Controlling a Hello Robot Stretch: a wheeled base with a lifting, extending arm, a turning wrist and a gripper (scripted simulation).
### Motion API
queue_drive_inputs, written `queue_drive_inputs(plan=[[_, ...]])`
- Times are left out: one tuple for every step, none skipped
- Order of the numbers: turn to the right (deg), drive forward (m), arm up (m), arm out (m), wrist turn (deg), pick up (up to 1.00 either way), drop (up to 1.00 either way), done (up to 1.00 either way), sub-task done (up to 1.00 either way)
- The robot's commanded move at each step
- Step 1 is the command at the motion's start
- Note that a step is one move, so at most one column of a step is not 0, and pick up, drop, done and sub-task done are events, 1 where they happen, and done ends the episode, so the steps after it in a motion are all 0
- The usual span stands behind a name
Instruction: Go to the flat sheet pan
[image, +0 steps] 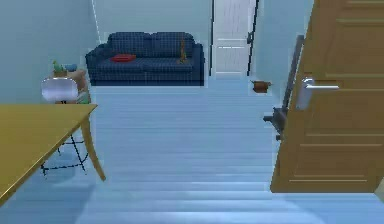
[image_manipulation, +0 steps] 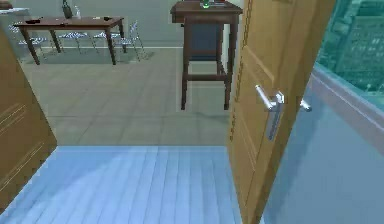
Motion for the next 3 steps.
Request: queue_drive_inputs(plan=[[45.0, 0.00, 0.00, 0.00, 0.0, 0.00, 0.00, 0.00, 0.00], [18.0, 0.00, 0.00, 0.00, 0.0, 0.00, 0.00, 0.00, 0.00], [3.0, 0.00, 0.00, 0.00, 0.0, 0.00, 0.00, 0.00, 0.00]])
